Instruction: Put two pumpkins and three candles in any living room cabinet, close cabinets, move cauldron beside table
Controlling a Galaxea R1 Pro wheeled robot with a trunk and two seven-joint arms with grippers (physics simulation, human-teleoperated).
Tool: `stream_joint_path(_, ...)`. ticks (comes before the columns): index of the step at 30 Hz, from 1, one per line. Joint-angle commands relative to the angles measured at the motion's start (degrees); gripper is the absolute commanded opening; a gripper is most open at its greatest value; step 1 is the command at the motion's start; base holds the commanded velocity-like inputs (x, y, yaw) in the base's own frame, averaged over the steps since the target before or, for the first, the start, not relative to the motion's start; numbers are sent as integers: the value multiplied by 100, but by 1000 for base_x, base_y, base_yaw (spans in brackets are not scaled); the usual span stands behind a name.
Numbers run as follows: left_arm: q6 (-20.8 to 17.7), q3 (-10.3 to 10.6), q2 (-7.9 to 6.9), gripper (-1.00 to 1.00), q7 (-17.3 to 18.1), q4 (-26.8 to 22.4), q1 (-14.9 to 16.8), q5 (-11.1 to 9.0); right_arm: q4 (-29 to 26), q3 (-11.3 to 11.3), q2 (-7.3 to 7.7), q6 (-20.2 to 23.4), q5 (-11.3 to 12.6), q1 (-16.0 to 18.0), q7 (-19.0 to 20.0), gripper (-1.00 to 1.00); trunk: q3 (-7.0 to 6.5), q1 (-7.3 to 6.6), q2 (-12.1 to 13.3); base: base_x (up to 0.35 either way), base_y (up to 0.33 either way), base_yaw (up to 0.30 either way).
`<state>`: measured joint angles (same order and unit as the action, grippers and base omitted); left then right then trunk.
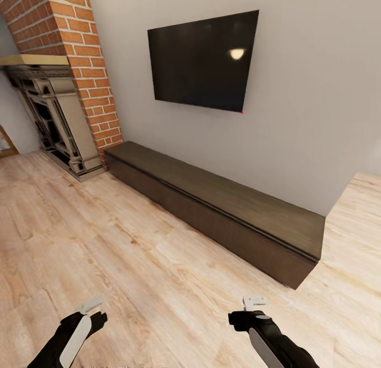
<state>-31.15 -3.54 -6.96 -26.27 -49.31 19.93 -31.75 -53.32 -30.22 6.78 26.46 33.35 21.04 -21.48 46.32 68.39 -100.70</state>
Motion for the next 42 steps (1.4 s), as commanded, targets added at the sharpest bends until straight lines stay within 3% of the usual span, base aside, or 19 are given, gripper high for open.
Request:
stream_joint_path(1,-14,3,0,100,-46,-9,3,-60,-11,-27,8,8,61,5,-58,100,5,0,-3,0,0,287)
stream_joint_path(42,-14,-6,-15,100,-36,-9,3,-60,-11,-27,-45,8,-110,5,-17,100,5,0,-3,0,0,287)
